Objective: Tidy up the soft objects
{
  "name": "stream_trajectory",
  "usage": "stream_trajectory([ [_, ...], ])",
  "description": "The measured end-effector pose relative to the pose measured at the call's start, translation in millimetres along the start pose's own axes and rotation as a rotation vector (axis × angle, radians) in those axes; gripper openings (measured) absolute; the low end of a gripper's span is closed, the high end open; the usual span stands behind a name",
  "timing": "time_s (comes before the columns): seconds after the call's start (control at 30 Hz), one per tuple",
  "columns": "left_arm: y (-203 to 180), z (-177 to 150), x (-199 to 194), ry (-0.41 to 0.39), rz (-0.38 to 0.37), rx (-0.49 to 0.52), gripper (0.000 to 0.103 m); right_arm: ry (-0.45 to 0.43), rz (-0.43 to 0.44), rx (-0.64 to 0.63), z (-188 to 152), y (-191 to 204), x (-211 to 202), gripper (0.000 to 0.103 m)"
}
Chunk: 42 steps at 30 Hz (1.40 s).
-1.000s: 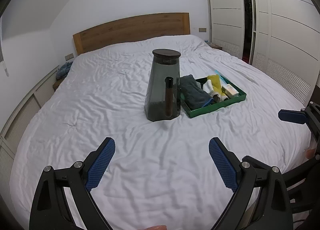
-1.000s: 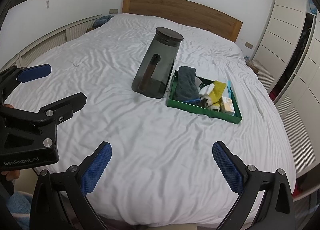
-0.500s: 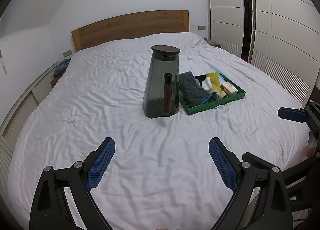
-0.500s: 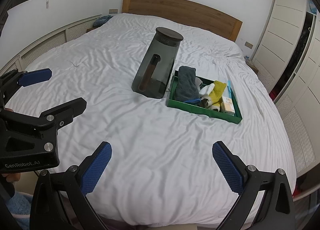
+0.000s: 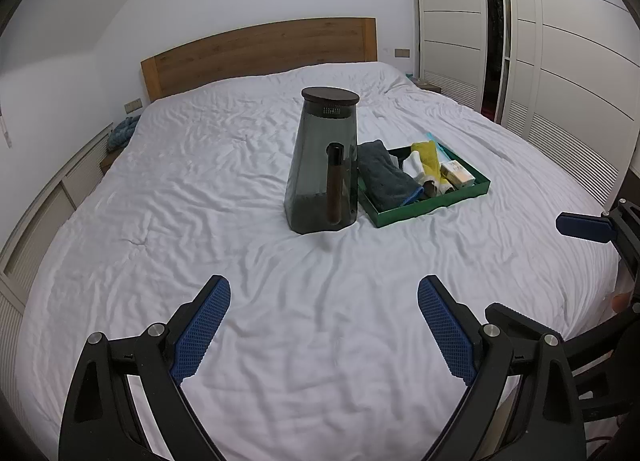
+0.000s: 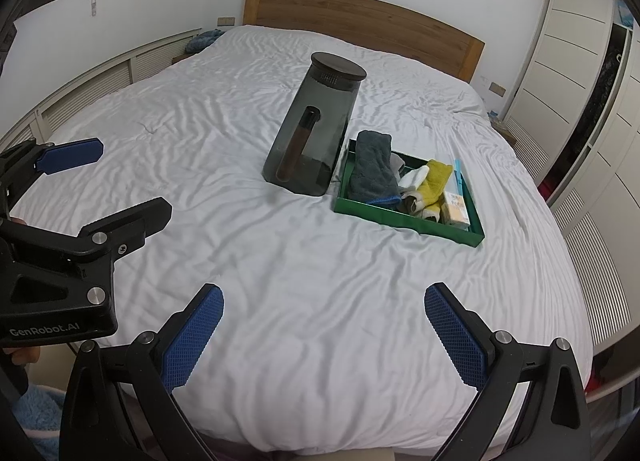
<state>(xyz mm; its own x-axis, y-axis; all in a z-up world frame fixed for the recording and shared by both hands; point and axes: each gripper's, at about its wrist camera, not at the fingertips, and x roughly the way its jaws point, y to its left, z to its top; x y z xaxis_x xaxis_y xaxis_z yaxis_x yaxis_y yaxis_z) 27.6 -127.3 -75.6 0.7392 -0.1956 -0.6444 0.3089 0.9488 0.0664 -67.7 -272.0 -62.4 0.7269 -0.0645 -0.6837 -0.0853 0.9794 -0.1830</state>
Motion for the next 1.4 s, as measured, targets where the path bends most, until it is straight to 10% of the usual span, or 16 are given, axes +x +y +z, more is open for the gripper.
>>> stream_trajectory([
  [1.4, 0.2, -4.0, 1.8, 0.01, -0.009, 0.01, 0.092, 0.001, -0.001, -0.002, -1.5, 1.6, 1.1, 0.103],
])
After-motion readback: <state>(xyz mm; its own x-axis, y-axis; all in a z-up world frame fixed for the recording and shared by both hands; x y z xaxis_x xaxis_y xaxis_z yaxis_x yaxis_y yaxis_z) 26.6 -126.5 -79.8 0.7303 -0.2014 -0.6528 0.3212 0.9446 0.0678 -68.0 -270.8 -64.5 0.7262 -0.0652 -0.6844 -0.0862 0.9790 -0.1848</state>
